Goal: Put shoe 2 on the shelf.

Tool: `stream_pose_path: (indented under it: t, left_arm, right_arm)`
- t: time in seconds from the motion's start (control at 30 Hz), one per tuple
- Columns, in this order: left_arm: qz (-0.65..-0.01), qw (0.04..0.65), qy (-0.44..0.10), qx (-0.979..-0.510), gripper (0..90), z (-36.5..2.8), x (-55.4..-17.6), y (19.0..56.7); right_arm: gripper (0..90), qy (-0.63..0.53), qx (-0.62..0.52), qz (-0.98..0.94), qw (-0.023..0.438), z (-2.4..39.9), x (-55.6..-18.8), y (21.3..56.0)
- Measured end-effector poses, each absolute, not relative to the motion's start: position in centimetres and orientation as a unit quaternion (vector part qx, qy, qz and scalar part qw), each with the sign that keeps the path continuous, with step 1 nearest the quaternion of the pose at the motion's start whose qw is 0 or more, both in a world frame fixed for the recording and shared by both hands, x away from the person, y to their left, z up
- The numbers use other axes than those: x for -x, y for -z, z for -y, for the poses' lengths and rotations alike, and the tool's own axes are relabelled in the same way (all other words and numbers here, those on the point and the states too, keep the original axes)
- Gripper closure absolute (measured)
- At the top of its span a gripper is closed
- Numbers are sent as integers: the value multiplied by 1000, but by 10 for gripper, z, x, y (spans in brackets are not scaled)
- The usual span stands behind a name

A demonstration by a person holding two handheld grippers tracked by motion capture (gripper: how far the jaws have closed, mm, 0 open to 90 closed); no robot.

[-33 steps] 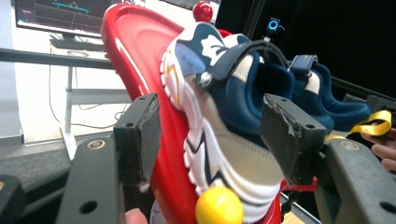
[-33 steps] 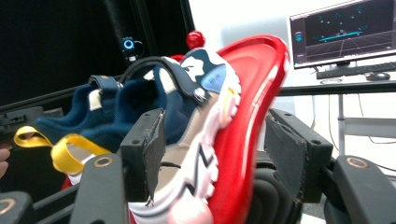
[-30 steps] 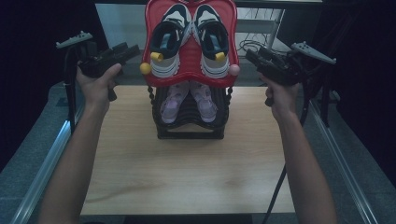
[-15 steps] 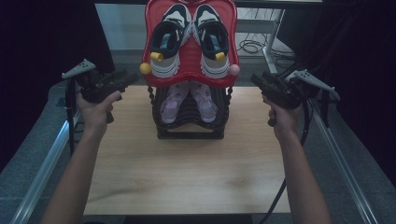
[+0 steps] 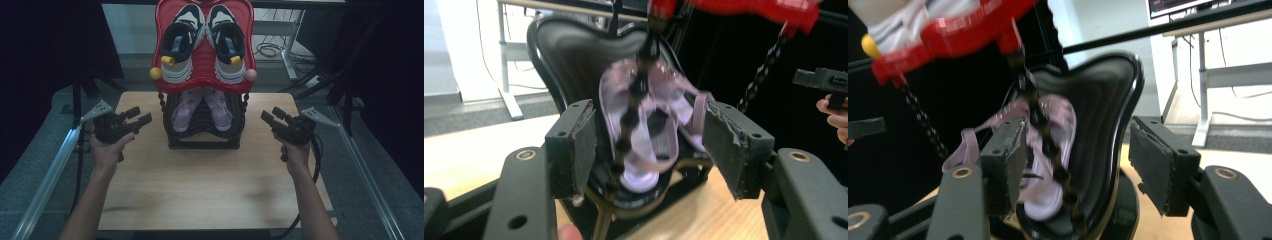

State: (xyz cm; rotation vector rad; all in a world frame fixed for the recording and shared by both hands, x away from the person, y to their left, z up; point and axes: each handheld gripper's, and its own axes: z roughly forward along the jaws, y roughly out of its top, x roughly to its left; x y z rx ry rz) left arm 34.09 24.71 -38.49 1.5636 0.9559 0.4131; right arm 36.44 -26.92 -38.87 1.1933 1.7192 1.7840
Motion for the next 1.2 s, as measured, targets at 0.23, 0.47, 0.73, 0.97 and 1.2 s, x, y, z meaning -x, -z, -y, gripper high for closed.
stream_pose_path:
  t: [0.23,0.47,0.73,0.97,1.2]
  left_arm:
    - [-424,582,-156,-676,379,-242,-328,419]
    - [-448,570,-133,-676,384,-241,-317,451]
    - [-486,557,-110,-664,387,-248,-308,484]
    - [-486,533,-111,-683,385,-244,-302,494]
    - [-486,536,-109,-682,379,-247,-300,496]
  right_arm:
    - [407,-632,-435,-616,176,266,-352,420]
    - [409,-629,-448,-616,154,263,-335,453]
    - [438,-608,-455,-638,125,259,-321,489]
    - [438,-589,-462,-652,121,257,-319,505]
    - [433,-592,-463,-648,124,258,-319,505]
